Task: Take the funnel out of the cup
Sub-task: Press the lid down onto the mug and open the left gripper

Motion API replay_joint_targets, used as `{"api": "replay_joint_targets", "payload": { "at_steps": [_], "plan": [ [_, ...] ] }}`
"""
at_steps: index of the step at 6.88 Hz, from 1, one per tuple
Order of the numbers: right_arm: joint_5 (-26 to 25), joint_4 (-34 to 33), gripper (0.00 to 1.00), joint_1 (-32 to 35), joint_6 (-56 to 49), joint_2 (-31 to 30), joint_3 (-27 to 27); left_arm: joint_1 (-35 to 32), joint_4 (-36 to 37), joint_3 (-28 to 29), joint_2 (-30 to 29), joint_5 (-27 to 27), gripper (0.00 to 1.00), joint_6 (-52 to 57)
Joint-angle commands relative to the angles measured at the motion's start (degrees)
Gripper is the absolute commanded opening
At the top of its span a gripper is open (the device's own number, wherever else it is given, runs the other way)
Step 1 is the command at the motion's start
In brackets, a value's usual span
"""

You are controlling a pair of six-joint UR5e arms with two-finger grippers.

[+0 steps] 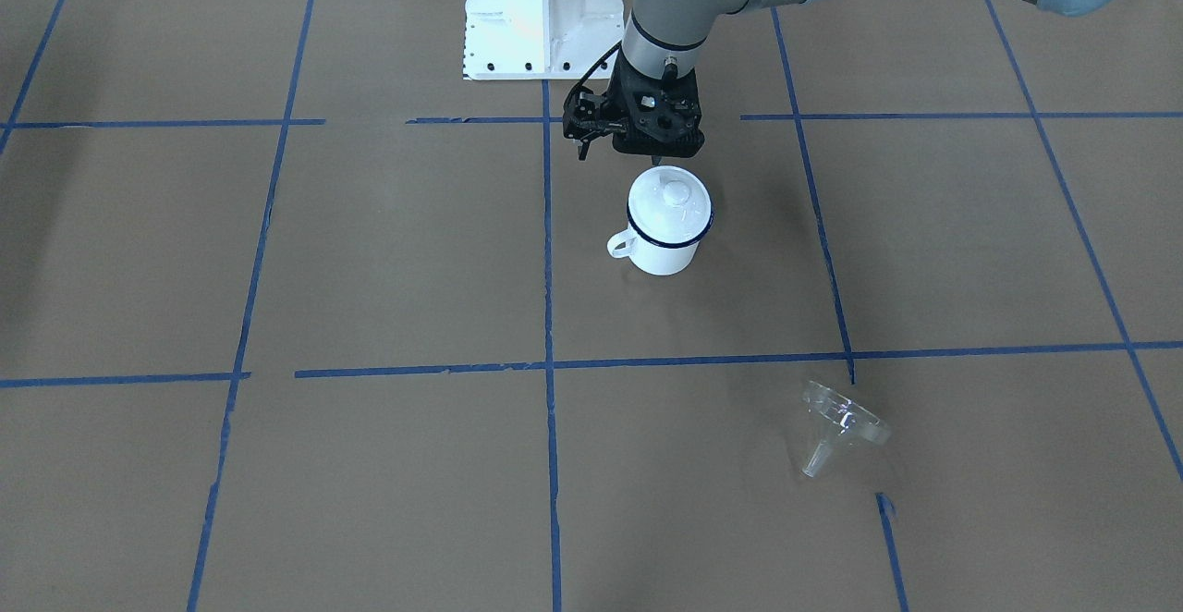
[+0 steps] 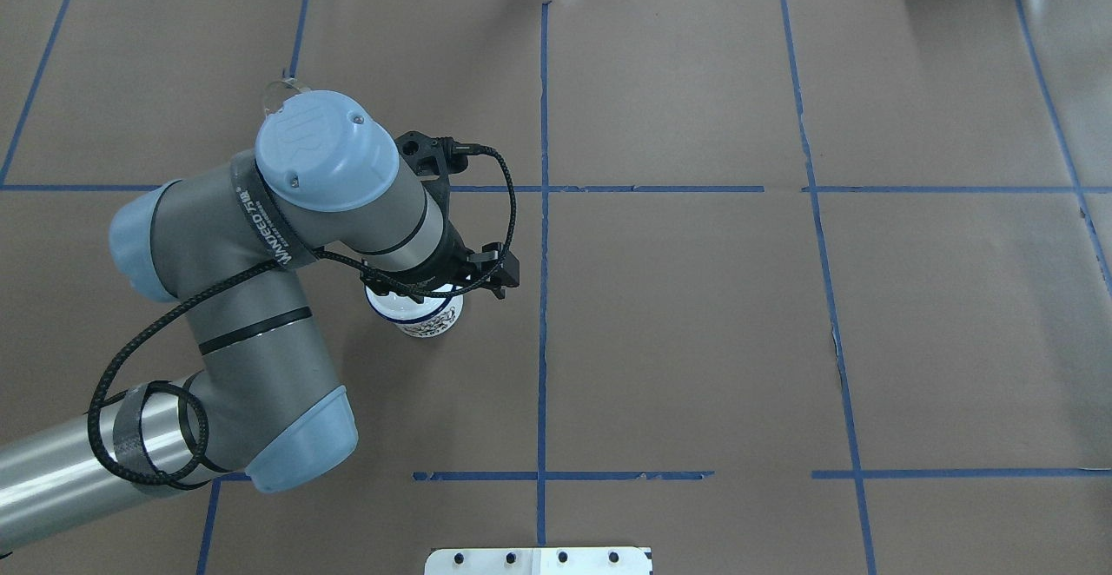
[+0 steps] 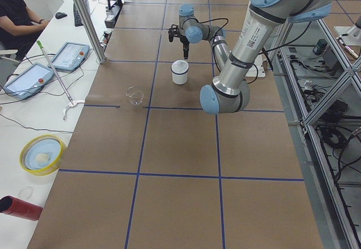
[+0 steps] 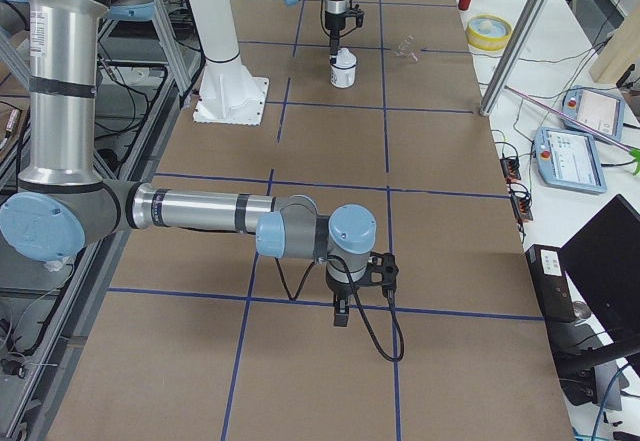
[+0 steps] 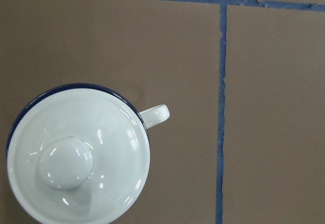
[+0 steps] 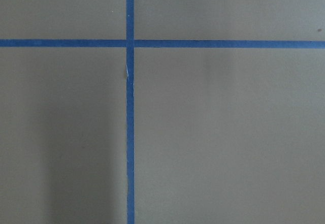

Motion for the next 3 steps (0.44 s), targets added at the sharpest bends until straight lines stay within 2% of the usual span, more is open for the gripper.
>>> {"api": "replay_joint_targets", "payload": {
  "at_steps": [1,3],
  "plan": [
    [0.0,0.0,1.0,0.0,0.0,-0.03,0.03,0.02,-2.45,2.21,0.07,0.11,1.0,-0.03],
    [0.0,0.0,1.0,0.0,0.0,-0.03,-0.06,0.02,-2.64,3.09,0.07,0.19,1.0,0.06]
  ]
}}
